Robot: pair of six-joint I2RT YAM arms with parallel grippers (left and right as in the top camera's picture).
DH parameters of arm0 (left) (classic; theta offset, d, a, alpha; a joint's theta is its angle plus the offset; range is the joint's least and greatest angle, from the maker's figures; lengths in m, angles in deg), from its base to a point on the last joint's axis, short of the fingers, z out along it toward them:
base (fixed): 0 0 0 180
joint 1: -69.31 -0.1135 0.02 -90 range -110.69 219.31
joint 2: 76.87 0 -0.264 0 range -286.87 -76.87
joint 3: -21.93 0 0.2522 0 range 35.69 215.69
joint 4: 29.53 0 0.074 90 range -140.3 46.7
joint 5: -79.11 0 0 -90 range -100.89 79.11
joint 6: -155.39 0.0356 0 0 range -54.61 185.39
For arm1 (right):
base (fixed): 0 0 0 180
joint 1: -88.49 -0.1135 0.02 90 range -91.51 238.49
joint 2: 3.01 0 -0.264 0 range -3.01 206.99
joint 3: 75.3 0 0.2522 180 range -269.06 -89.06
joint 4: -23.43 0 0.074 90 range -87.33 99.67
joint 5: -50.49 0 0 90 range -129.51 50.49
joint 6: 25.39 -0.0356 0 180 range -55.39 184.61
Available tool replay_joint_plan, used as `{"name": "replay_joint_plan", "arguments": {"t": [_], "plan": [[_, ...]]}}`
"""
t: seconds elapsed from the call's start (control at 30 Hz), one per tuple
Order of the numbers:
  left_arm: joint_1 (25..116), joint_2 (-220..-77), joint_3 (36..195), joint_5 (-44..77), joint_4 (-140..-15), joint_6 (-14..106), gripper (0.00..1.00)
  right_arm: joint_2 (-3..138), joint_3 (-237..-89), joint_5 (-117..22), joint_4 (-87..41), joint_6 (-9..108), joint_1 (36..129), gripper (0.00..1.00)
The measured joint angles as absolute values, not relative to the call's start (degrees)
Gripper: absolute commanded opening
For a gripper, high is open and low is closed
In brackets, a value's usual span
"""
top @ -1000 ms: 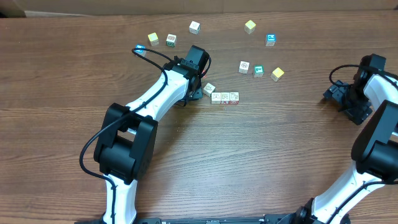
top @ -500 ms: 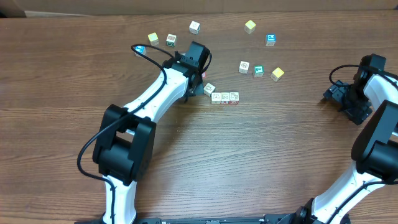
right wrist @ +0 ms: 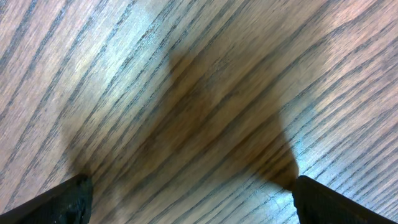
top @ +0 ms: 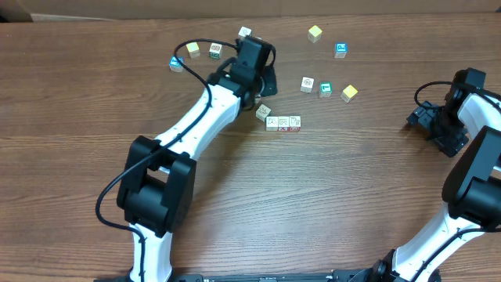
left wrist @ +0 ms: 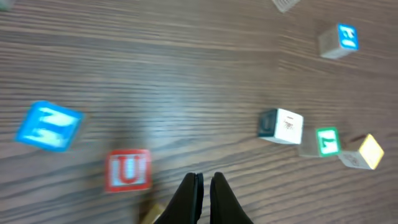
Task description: Form a horizontal line
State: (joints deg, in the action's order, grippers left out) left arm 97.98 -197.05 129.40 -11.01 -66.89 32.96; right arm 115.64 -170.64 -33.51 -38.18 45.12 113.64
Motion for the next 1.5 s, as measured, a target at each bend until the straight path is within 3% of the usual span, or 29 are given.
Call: {"name": "replay_joint_plan", "arguments": {"t": [1.5], "plan": [[101.06,-202.52,129.44,-17.59,-74.65,35.96,0.04,115.64,-170.64,-33.48,-38.14,45.14,113.64,1.0]]}}
